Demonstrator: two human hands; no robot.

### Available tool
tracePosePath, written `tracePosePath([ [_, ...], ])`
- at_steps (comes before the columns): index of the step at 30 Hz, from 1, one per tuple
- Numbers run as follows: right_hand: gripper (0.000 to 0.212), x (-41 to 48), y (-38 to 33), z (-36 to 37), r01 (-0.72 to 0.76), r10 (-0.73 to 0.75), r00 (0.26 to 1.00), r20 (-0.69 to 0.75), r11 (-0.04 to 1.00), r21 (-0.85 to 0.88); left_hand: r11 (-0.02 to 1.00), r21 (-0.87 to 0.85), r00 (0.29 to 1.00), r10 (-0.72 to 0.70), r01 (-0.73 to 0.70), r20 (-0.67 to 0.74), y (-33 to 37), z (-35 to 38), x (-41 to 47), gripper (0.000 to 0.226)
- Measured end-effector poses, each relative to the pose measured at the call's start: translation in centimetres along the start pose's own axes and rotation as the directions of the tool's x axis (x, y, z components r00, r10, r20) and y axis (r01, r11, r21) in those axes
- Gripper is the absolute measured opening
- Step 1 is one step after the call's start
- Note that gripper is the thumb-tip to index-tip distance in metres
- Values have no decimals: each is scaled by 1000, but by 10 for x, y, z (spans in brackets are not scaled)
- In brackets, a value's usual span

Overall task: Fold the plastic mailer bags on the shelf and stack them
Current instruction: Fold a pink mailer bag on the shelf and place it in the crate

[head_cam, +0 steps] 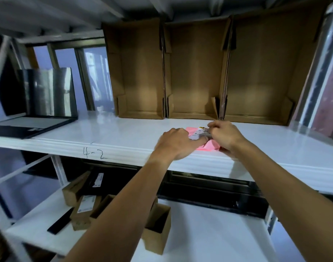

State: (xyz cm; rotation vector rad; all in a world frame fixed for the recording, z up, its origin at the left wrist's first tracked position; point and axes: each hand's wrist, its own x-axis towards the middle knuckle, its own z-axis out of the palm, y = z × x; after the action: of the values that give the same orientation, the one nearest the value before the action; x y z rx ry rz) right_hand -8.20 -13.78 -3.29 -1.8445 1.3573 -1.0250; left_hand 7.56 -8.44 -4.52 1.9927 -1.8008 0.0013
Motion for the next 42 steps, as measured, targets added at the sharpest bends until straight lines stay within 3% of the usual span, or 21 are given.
tracePosePath([
  [2,44,1,0,2,-14,17,999,51,999,-46,1000,-9,1000,1,-1,0,0,0,1,91],
  [5,25,6,-1,6,21,6,989,146,983,-183,999,-31,1000,28,-28,12,-1,0,1,81],
  [8,16,1,-5,9,16,30,977,212,977,-211,995,-36,996,90,-89,28,-1,-1,1,68],
  [13,24,-8,-11,7,0,56,949,311,984,-176,988,-11,980,157,-156,121,1,-6,1,43],
  [18,40,-10,-20,8,56,38,909,415,976,-213,992,36,979,115,-123,169,2,-6,3,45],
  [22,47,-10,-18,5,48,48,918,394,972,-229,985,74,960,136,-158,243,4,-8,1,51],
  [27,31,3,-11,0,5,103,906,411,967,-253,979,88,950,154,-184,272,4,-13,-3,53],
  [32,58,17,6,2,-38,136,907,399,969,-244,993,39,962,102,-115,254,7,-16,-10,58],
  [35,59,16,7,-3,8,88,941,326,959,-283,994,35,966,93,-104,243,8,-17,-10,61],
  [39,43,13,15,-15,106,-68,990,125,940,-325,994,56,970,76,-92,229,10,-17,-10,61],
  [42,36,14,20,-13,150,-115,987,111,904,-401,995,59,972,70,-86,226,10,-16,-10,61],
])
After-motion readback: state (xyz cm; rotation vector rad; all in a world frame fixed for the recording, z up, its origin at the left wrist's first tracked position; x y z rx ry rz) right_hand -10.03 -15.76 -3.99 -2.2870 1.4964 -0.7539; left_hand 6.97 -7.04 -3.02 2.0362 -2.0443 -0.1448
